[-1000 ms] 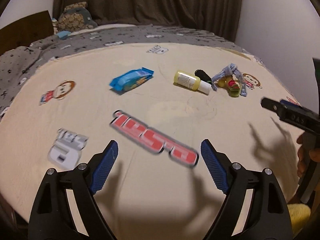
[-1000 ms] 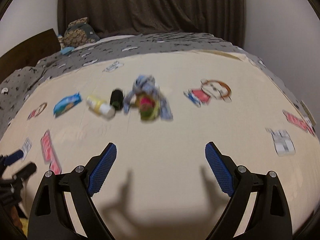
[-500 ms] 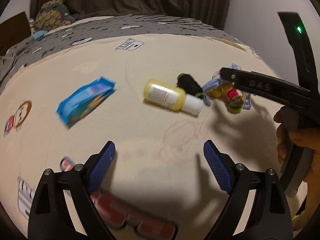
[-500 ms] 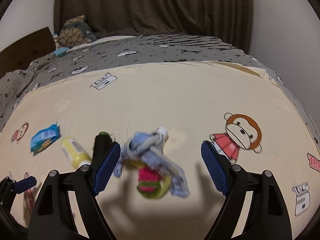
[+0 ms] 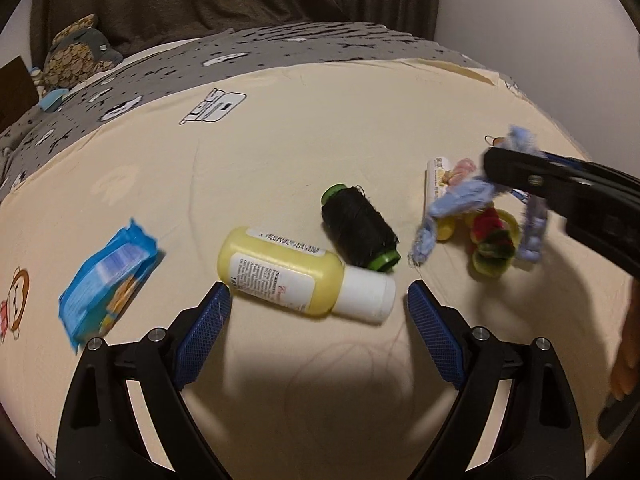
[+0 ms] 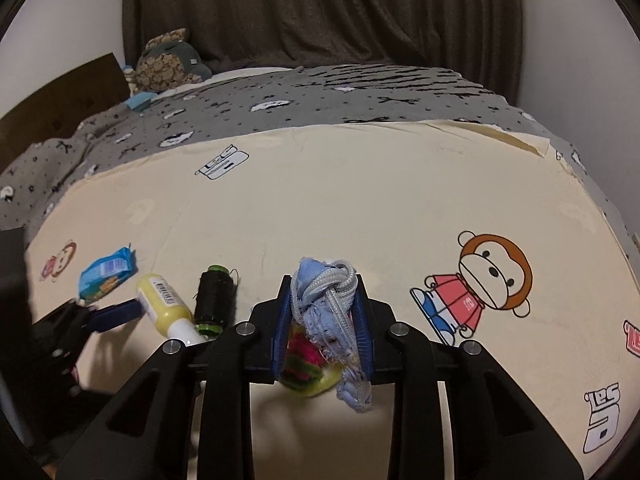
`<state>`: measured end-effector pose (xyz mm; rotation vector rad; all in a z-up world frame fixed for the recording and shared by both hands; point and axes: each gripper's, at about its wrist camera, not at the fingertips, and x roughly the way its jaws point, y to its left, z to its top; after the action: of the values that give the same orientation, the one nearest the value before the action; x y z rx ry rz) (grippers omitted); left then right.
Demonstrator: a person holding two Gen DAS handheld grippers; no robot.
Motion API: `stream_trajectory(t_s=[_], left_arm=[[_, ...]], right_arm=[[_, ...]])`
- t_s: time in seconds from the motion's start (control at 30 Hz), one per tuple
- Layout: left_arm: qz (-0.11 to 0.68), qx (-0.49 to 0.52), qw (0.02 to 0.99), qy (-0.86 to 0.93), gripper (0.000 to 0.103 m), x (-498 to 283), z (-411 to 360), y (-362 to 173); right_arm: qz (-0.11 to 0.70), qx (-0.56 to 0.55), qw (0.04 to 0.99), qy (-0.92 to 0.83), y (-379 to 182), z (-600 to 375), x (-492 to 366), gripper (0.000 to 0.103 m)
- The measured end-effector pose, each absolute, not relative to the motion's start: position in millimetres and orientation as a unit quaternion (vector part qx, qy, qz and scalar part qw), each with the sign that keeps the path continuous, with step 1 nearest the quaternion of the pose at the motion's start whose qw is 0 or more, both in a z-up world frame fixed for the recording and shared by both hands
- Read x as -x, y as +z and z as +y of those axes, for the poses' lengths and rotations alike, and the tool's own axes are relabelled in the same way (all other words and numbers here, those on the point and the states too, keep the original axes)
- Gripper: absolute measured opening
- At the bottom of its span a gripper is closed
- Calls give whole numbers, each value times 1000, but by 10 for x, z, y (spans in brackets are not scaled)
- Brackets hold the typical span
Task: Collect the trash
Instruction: 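Grasp the blue cloth toy with the right tool while the left grasps the yellow bottle, then lower both tools into the bin and release the bottle and cloth toy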
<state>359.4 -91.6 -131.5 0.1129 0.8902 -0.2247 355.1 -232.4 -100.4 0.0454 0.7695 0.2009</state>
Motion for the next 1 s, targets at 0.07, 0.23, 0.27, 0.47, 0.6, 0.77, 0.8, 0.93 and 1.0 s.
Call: stream_trajectory(t_s=[0.07, 0.23, 0.27, 0.47, 0.6, 0.77, 0.8, 0.93, 1.0], left_arm=[[435, -59, 892, -104, 71, -3619, -931, -1336], [442, -39, 891, -98, 28, -3528, -871, -1273], [444, -36, 890, -99, 27, -3473, -844, -1245], [440, -36, 891, -105, 25, -3176, -763, -1150], [428, -35, 896, -109, 25, -2878, -694, -1055], [400, -43, 909, -110, 23, -2333, -636, -836], [395, -43, 911, -111, 23, -2242, -628, -801], [372, -45, 920, -118, 21, -1746, -604, -657], [366, -45, 922, -119, 20, -1552, -596, -626]], right_arm=[[372, -21, 923, 98, -976, -2356, -3486, 29], [362, -12, 927, 95, -891, -2381, -3274, 29], [360, -12, 928, 98, -873, -2385, -3223, 29], [351, -15, 930, 110, -762, -2391, -2855, 29], [341, -16, 932, 119, -678, -2391, -2577, 29], [327, -18, 935, 137, -569, -2396, -2134, 28], [323, -19, 935, 142, -545, -2397, -2019, 28], [315, -19, 936, 159, -509, -2361, -1669, 28], [316, -10, 933, 172, -528, -2297, -1474, 28]])
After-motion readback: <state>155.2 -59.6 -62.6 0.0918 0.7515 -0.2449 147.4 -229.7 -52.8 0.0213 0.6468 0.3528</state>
